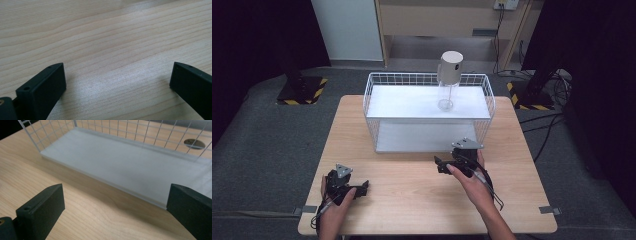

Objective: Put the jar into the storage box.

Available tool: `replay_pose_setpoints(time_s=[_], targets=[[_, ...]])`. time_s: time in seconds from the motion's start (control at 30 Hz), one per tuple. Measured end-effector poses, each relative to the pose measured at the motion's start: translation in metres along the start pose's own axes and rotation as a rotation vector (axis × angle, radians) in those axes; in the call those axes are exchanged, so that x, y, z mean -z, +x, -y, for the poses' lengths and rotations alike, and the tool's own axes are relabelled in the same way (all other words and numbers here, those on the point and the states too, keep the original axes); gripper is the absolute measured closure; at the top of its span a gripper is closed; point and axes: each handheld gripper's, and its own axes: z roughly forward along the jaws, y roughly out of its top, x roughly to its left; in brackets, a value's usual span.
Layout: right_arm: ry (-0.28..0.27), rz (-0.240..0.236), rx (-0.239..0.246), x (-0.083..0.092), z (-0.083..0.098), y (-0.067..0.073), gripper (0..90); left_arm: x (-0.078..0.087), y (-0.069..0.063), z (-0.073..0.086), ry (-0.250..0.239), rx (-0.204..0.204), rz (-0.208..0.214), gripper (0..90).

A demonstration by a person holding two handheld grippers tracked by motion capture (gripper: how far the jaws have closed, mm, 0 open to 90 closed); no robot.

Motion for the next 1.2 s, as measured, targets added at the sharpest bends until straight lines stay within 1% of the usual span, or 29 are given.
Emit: replay_pose_setpoints(time_s=[0.4,0.43,0.5,0.57,0.73,0.87,1.0,1.2], targets=[[0.040,0.007,-0.027,-0.006,0.022,-0.003,2.3,0.000,0.000,0.000,0.000,0.000,0.000,0.0],[0.045,0.008,-0.019,-0.006,0.025,-0.004,2.3,0.000,0.000,0.000,0.000,0.000,0.000,0.0],[0.047,0.007,-0.018,-0.007,0.027,-0.004,2.2,0.000,0.000,0.000,0.000,0.000,0.000,0.0],[0.056,0.005,-0.027,-0.008,0.030,-0.003,2.2,0.000,0.000,0.000,-0.002,0.002,0.000,0.0],[0.068,0.001,-0.030,-0.011,0.038,0.000,2.2,0.000,0.000,0.000,-0.002,0.002,0.000,0.0],[0.084,-0.007,-0.019,-0.014,0.043,0.002,2.2,0.000,0.000,0.000,-0.002,0.002,0.000,0.0],[0.097,-0.004,-0.023,-0.016,0.048,0.003,2.3,0.000,0.000,0.000,-0.002,0.001,0.000,0.0],[0.130,-0.001,-0.021,-0.021,0.057,0.004,2.4,0.000,0.000,0.000,-0.002,0.002,0.000,0.0]])
